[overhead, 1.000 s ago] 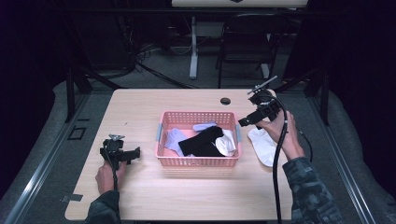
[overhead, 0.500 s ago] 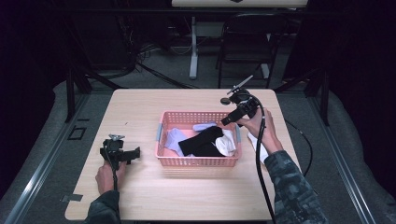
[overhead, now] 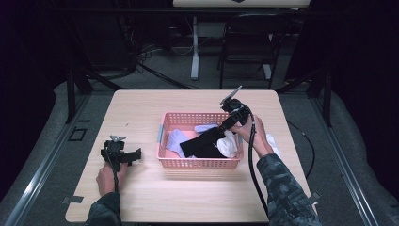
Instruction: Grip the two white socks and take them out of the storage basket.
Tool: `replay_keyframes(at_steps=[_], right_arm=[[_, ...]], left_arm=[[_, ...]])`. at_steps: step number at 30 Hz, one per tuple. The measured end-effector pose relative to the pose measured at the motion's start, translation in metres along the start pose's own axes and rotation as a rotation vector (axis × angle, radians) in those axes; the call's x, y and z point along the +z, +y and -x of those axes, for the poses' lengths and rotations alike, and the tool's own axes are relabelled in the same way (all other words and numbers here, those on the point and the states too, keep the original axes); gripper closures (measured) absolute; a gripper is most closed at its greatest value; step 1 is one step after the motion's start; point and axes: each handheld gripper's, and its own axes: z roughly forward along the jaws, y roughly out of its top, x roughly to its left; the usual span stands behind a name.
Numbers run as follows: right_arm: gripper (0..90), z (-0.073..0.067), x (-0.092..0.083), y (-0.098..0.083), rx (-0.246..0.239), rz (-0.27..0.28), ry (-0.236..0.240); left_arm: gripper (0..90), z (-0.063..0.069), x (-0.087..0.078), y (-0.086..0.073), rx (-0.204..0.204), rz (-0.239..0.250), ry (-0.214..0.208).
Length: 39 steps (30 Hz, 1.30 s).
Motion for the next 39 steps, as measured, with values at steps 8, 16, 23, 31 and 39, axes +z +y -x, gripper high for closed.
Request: replay_keyframes(at_steps=[8,16,23,31,39], right_arm=[[38.7,0.001,0.024,-0.003,0.022,-0.031,-0.030],[44.0,0.004,0.033,-0.008,0.014,-0.088,-0.069],[63.8,0.005,0.035,-0.012,0.018,-0.098,-0.074],[82.6,-0.003,0.032,-0.013,-0.019,-0.109,-0.064],[85.6,-0.007,0.023,-0.013,-0.027,-0.086,-0.040]], left_arm=[[0.7,0.000,0.000,0.000,0.000,0.000,0.000],[0.7,0.000,0.000,0.000,0.000,0.000,0.000],[0.7,0.000,0.000,0.000,0.000,0.000,0.000],[0.7,0.000,0.000,0.000,0.000,0.000,0.000],[0.7,0.000,0.000,0.000,0.000,0.000,0.000]])
